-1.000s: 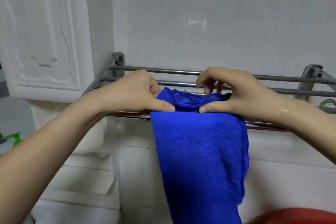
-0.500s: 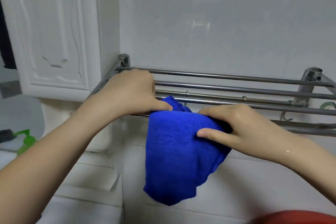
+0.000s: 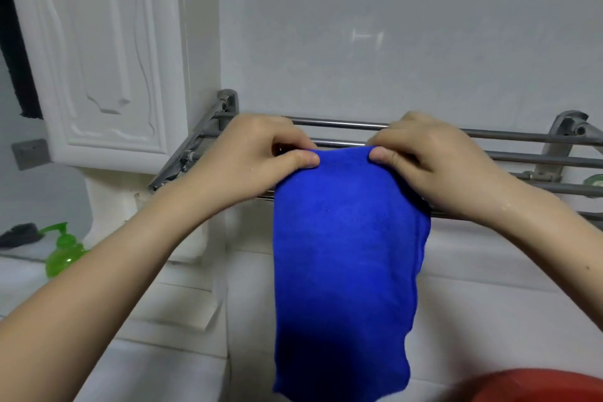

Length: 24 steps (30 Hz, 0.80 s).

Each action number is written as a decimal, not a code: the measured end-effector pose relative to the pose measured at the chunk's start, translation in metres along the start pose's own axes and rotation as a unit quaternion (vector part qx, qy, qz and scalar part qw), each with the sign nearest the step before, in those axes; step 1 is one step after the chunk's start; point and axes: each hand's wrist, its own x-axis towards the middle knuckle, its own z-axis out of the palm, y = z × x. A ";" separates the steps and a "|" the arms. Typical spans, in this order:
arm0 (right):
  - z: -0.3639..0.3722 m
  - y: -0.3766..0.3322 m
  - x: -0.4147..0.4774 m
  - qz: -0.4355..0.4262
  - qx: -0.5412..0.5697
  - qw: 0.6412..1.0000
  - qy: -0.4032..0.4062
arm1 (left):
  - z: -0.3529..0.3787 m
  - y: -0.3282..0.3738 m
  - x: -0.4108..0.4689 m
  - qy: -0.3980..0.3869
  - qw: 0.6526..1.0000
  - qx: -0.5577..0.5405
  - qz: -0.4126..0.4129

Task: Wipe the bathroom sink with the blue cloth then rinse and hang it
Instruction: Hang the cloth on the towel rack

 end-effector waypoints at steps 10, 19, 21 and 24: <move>0.004 -0.011 -0.024 -0.010 0.095 0.991 -0.090 | 0.000 -0.007 -0.001 -0.093 0.990 -0.018 -0.106; 0.012 -0.014 -0.037 0.035 0.095 0.995 -0.013 | 0.000 -0.009 -0.043 -0.027 0.999 0.007 0.015; 0.011 -0.010 -0.030 0.042 0.096 0.994 0.013 | -0.002 -0.007 -0.033 -0.006 1.000 0.021 0.021; 0.001 -0.004 -0.013 0.066 0.084 0.994 0.016 | -0.007 -0.006 -0.012 -0.014 0.999 0.035 -0.006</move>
